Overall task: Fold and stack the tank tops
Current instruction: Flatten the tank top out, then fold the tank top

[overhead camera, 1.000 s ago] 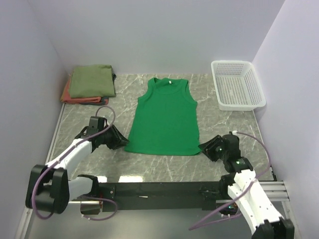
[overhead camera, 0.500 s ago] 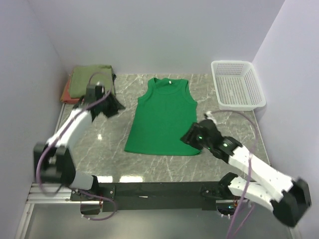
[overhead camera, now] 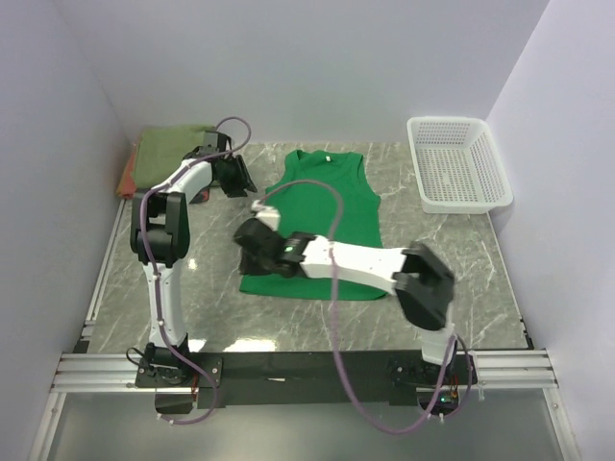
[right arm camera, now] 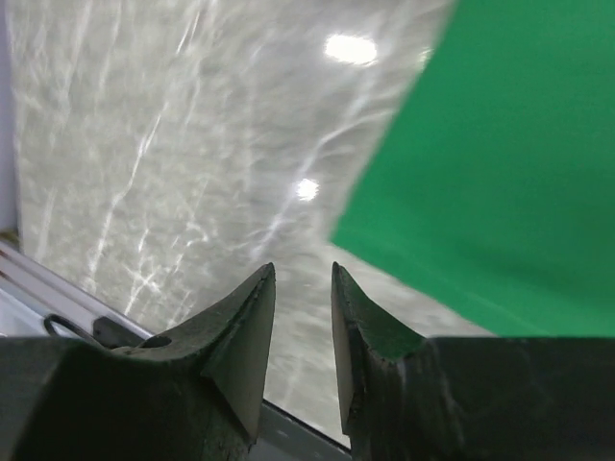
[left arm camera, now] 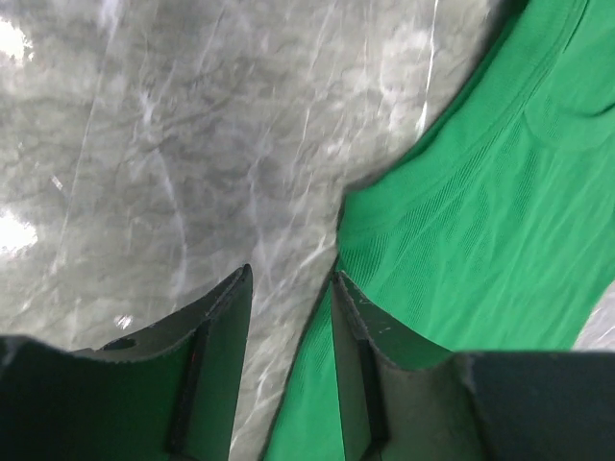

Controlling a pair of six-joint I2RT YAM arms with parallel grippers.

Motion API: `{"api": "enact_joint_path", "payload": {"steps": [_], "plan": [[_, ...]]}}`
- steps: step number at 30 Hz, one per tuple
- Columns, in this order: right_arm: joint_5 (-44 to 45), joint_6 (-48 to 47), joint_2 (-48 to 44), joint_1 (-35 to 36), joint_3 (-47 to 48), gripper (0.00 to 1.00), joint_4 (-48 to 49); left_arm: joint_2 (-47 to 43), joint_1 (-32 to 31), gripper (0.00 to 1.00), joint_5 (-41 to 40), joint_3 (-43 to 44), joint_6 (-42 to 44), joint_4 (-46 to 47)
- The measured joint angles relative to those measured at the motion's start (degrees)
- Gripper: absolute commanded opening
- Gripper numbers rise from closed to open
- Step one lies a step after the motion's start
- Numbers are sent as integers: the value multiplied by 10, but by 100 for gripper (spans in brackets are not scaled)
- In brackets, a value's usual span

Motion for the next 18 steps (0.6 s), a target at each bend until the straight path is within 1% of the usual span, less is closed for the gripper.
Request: {"api": "enact_joint_path", "payload": {"steps": [3, 7, 10, 13, 18], "plan": [[7, -11, 73, 28, 77, 37, -18, -1, 3, 44, 0, 11, 9, -15], [17, -20, 136, 50, 137, 38, -51, -14, 13, 42, -8, 16, 4, -21], [38, -26, 172, 54, 164, 40, -74, -37, 25, 42, -12, 6, -6, -22], [62, -29, 199, 54, 189, 41, -99, -81, 35, 43, -13, -28, -12, -18], [90, -33, 226, 56, 220, 43, -130, -132, 35, 43, -12, -47, -17, -16]]}}
